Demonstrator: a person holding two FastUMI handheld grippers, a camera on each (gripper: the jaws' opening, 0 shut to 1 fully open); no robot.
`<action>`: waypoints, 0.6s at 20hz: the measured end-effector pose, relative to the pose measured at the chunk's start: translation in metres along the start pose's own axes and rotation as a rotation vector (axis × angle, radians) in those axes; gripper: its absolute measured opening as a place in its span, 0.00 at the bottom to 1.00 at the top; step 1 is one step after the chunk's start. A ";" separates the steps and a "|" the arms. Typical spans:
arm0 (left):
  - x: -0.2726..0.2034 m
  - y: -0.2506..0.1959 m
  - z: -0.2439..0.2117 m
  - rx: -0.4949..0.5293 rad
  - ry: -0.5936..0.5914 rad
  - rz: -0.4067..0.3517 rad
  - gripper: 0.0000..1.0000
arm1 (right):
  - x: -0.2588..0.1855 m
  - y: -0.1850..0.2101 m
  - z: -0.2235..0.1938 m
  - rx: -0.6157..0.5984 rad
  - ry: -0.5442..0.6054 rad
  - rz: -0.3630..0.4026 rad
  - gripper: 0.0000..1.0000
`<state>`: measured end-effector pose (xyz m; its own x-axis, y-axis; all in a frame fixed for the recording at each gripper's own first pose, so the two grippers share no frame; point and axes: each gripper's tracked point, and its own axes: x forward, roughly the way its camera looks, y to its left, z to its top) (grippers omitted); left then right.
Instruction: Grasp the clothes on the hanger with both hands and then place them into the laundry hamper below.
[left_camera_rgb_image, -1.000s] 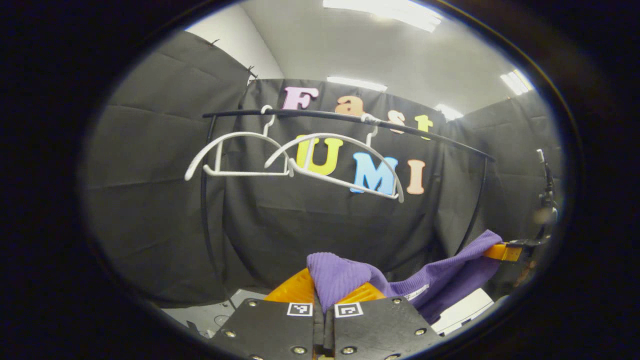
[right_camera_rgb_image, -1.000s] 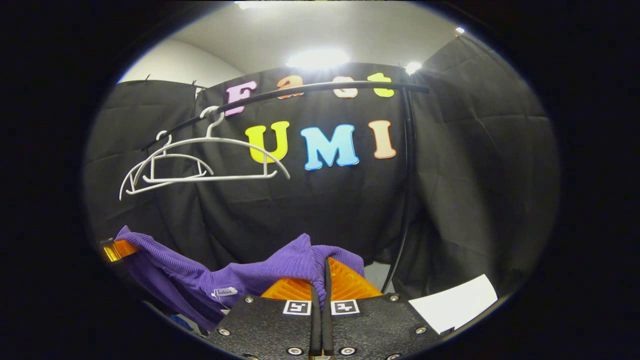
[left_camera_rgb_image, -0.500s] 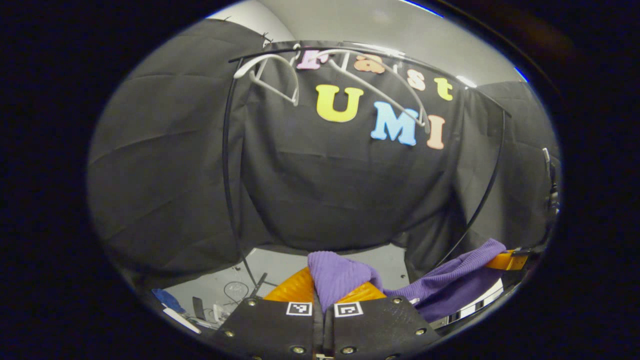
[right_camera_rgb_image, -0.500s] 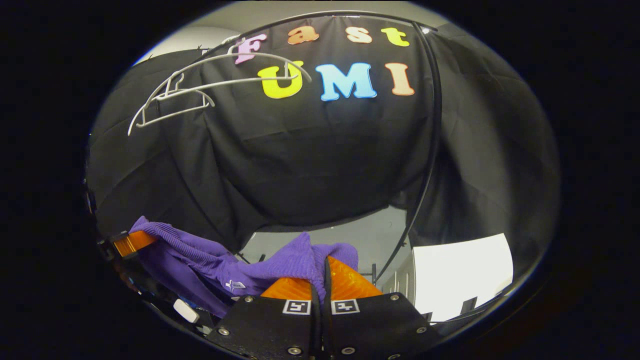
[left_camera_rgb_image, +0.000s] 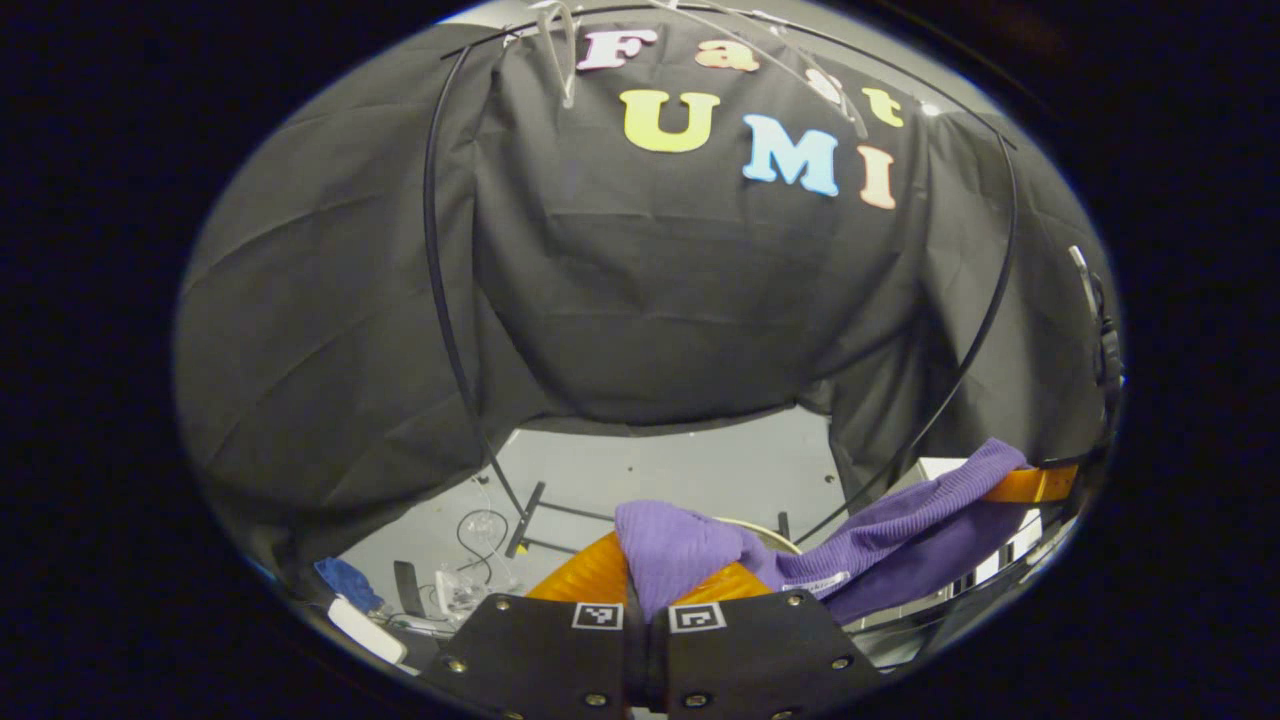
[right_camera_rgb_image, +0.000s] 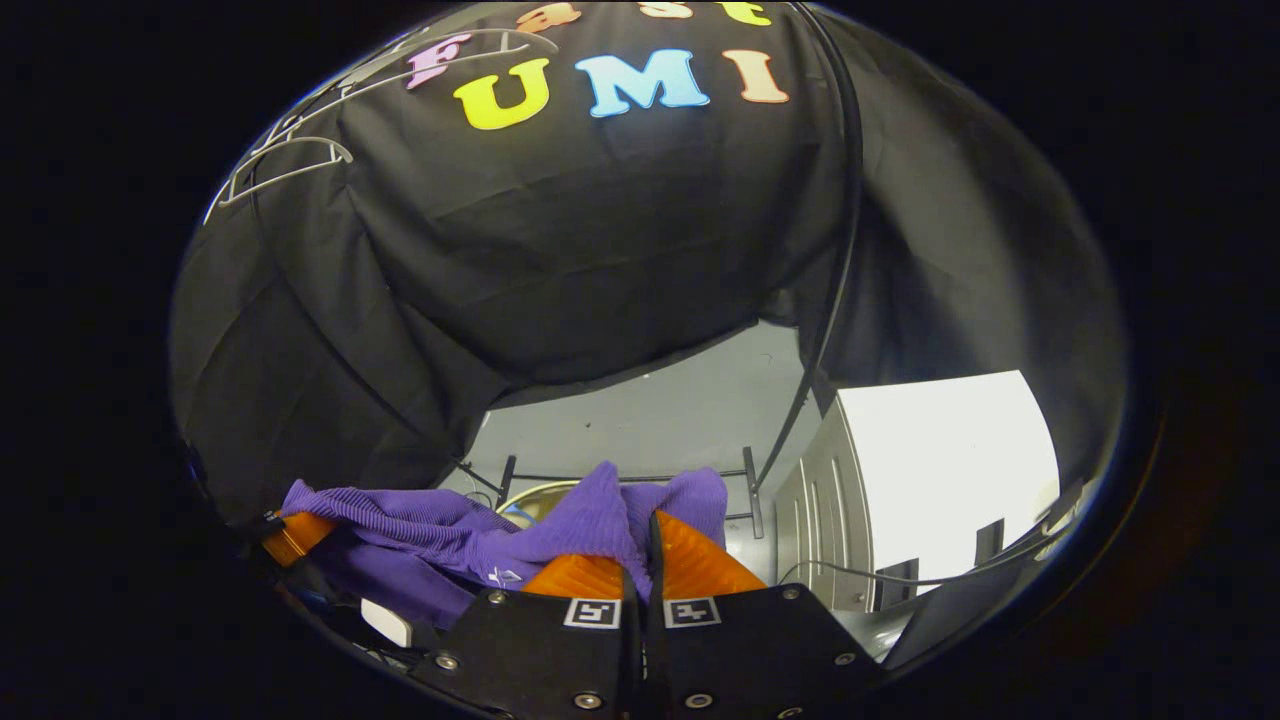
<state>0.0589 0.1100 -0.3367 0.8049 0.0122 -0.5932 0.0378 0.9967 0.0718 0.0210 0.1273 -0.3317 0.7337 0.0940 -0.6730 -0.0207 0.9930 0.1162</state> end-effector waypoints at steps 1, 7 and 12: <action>0.006 0.001 -0.006 -0.009 0.012 -0.004 0.01 | 0.001 -0.003 -0.004 -0.003 0.011 -0.002 0.01; 0.019 -0.006 -0.020 0.010 0.049 -0.023 0.02 | 0.001 -0.007 -0.019 0.001 0.044 -0.002 0.02; 0.020 -0.002 -0.029 0.012 0.081 -0.002 0.02 | 0.002 0.003 -0.023 -0.013 0.066 0.017 0.03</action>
<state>0.0576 0.1101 -0.3718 0.7546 0.0176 -0.6560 0.0467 0.9957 0.0805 0.0070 0.1320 -0.3500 0.6870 0.1148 -0.7175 -0.0417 0.9920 0.1188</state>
